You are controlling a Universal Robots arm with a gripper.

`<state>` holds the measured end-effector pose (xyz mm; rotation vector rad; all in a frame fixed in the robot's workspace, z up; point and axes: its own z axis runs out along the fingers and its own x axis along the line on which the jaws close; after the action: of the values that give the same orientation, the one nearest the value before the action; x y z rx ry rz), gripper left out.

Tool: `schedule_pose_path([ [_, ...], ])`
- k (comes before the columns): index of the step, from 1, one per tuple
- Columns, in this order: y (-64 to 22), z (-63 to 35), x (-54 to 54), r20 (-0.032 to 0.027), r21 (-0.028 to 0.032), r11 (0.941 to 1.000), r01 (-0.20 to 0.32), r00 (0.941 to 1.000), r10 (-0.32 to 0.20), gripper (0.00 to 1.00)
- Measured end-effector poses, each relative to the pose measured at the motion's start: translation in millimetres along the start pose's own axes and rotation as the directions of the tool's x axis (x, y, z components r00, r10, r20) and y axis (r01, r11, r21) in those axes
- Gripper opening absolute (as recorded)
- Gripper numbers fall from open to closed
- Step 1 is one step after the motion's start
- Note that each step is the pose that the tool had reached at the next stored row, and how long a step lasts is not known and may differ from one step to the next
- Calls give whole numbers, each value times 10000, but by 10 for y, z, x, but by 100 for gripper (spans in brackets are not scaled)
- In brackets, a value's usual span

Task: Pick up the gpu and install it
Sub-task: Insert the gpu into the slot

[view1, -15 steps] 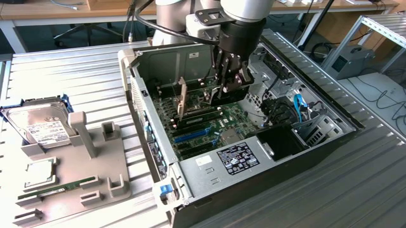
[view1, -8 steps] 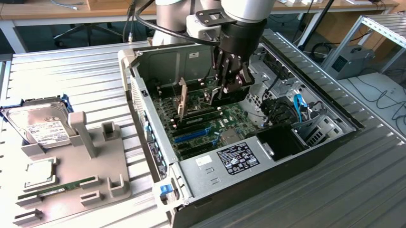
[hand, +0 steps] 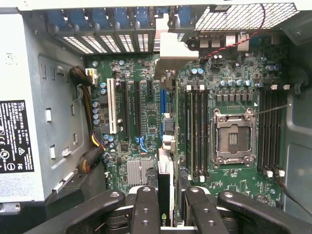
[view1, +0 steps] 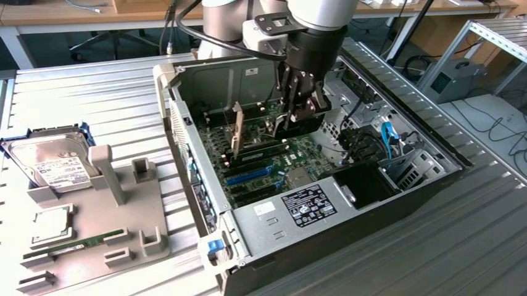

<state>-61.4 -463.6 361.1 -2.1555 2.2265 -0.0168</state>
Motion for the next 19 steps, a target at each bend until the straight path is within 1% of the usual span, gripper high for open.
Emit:
schedule_pose_path([
  [19,-2,0,66,0,0,10000,0,10000,0,26],
])
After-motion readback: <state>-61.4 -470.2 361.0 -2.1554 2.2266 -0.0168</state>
